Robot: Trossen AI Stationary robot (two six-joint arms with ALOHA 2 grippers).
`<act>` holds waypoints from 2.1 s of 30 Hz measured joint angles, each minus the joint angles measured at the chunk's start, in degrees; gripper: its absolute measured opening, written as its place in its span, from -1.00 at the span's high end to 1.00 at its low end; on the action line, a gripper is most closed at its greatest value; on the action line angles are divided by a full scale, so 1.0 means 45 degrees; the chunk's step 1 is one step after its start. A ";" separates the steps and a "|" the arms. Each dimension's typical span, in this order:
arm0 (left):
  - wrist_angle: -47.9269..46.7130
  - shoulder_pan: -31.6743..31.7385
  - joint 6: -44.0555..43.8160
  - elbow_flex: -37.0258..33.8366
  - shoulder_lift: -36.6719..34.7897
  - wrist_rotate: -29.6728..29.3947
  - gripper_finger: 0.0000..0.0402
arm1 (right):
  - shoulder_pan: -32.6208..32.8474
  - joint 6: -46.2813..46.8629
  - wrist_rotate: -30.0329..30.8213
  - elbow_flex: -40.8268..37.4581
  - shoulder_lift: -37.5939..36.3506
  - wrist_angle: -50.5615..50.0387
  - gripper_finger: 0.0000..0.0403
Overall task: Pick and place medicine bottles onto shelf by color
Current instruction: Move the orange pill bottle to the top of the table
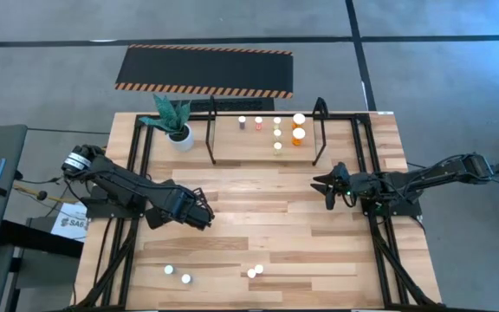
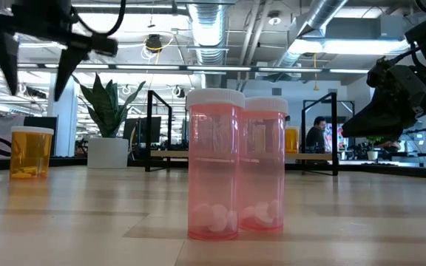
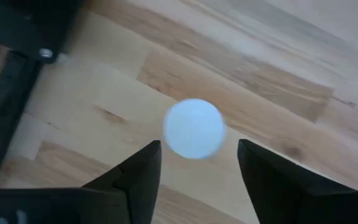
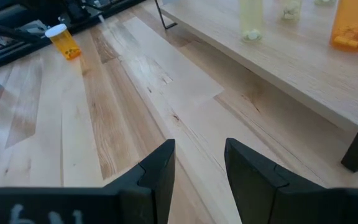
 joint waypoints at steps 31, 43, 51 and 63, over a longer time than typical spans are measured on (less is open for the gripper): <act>0.5283 0.0481 -0.0149 -0.4672 -0.2406 0.0812 -0.15 | -0.0001 0.0000 -0.0002 0.0010 0.0000 -0.0112 0.20; 0.5715 0.1221 -0.0417 -0.4653 -0.2406 -0.0420 -0.15 | -0.0002 0.0000 0.0000 0.0010 0.0000 -0.0114 0.20; 0.5704 0.1229 -0.5851 -0.4653 -0.2269 -0.1625 -0.15 | -0.0004 0.0000 0.0000 0.0010 0.0000 -0.0112 0.20; 0.5105 0.1672 -0.9215 -0.4750 -0.2030 -0.2673 -0.67 | 0.0001 0.0000 0.0000 0.0010 0.0005 -0.0130 0.20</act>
